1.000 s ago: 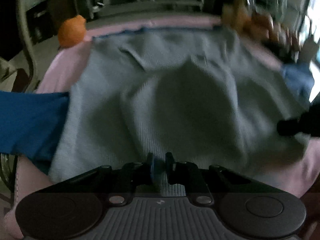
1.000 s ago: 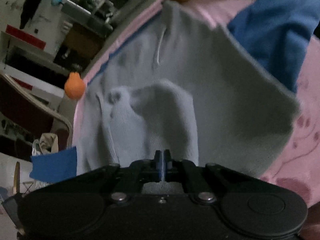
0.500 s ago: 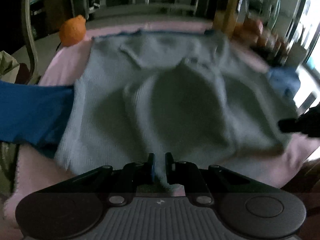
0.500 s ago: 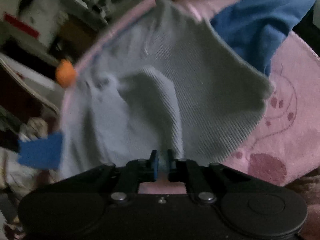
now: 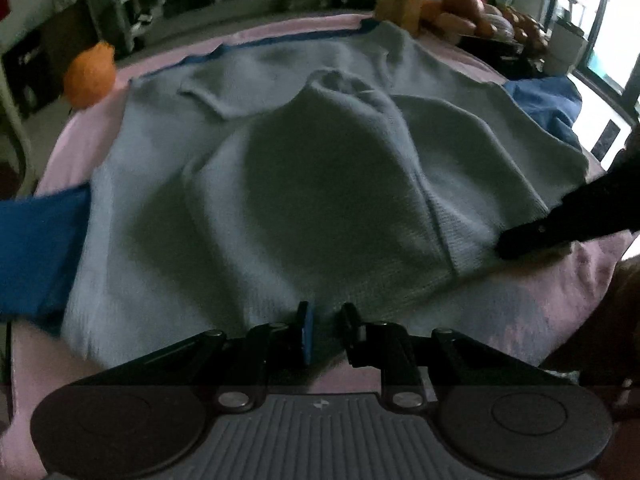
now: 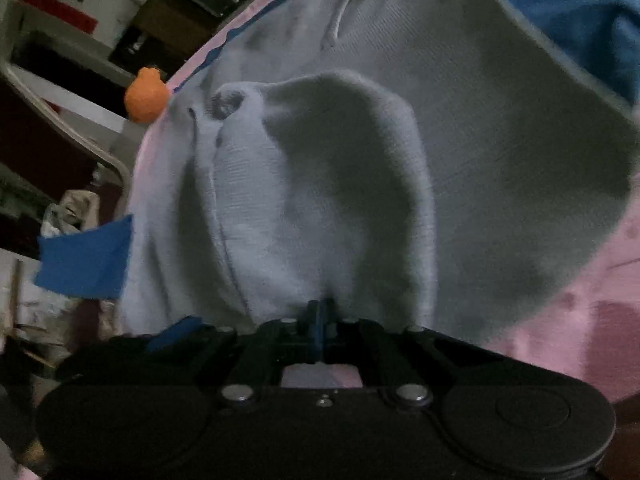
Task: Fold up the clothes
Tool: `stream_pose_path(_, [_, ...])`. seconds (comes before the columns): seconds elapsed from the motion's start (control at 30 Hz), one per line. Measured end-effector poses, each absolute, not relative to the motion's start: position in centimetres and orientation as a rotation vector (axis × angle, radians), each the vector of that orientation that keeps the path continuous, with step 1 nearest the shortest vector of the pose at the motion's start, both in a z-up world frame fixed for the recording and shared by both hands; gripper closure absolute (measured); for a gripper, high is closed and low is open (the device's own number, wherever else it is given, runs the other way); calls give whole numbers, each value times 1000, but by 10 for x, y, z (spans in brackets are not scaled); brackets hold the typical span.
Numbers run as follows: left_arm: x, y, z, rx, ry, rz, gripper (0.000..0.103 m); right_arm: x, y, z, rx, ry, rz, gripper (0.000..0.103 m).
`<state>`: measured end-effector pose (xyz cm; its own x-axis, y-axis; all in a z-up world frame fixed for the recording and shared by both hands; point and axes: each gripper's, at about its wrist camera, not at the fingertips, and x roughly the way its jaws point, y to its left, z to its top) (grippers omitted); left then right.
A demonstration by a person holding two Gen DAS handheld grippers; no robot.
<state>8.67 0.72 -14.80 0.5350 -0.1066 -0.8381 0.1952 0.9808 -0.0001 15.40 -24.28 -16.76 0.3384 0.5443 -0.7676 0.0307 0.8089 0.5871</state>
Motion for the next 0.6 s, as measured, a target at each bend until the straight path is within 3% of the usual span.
stream_pose_path(0.1, [84,18,-137,52,974,-156,89,152,-238,-167,522,1204,348,102])
stream_pose_path(0.17, [80,22,-120,7,923,-172,89,150,-250,-156,567,1148,350,95])
stream_pose_path(0.37, [116,-7,-82,-50,797,-263,87,170,-263,-122,692,996,399,95])
stream_pose_path(0.6, [203,-38,-139,-127,953,-294,92,221,-267,-155,809,1056,357,95])
